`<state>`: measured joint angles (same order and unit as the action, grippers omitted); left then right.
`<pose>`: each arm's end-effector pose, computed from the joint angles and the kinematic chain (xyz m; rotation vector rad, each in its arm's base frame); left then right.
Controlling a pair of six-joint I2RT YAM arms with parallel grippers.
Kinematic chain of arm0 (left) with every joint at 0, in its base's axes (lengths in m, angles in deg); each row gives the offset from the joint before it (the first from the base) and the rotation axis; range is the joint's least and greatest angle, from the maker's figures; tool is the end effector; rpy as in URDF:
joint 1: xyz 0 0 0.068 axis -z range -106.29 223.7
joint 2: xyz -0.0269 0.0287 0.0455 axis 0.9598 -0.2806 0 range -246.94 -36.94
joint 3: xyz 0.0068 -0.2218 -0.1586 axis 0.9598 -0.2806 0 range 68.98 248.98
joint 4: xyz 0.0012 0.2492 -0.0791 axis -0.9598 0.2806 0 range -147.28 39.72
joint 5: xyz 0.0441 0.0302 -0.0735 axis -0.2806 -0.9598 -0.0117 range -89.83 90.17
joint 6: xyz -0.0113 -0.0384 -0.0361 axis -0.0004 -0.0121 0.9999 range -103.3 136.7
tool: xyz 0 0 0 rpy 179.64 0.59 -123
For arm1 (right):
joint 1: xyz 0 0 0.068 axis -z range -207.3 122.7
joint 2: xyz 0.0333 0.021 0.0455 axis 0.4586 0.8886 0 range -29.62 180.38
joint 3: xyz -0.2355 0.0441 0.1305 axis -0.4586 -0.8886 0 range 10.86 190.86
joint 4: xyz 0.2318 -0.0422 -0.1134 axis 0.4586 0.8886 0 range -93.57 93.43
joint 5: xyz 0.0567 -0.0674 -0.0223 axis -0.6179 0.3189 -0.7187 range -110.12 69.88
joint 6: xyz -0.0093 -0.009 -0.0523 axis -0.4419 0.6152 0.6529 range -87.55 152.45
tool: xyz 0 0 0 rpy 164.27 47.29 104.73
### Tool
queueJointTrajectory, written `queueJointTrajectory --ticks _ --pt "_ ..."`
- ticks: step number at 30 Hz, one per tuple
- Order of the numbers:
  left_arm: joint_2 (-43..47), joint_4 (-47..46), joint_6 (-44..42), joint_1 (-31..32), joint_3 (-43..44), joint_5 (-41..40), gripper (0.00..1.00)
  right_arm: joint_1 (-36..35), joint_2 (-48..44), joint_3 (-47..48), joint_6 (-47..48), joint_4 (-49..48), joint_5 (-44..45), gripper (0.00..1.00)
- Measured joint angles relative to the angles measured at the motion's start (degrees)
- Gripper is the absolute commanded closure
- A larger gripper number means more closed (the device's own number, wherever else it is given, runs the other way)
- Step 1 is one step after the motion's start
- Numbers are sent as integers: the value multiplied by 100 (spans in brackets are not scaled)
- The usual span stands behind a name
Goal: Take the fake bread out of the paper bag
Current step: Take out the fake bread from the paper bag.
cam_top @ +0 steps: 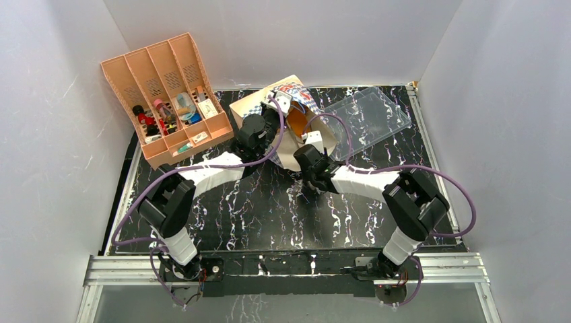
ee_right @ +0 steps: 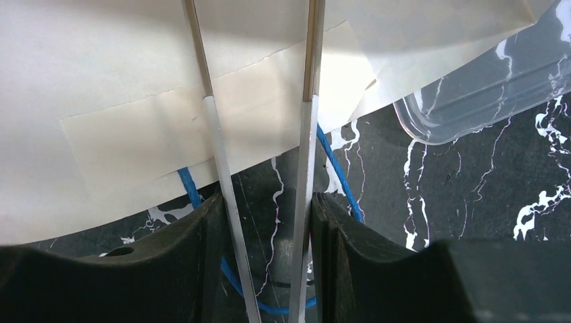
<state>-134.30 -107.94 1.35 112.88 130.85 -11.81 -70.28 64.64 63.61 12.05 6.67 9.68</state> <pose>0.3095 -0.2427 0.3104 0.4380 1.2402 -0.2177 0.2518 0.2105 0.1771 -0.2436 2.3101 -0.1022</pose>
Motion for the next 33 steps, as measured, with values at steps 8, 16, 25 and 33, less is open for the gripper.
queueJointTrajectory --ticks 8,16,25,33 --pt "61 11 4 7 -22 4 100 0 278 186 -26 -133 57 54" --pt "157 9 48 103 -118 2 100 17 584 267 -101 -387 155 52" --pt "164 9 57 129 -136 -4 100 37 732 267 -138 -492 105 85" --pt "157 17 15 133 -105 -184 100 63 457 286 -247 -254 -20 97"
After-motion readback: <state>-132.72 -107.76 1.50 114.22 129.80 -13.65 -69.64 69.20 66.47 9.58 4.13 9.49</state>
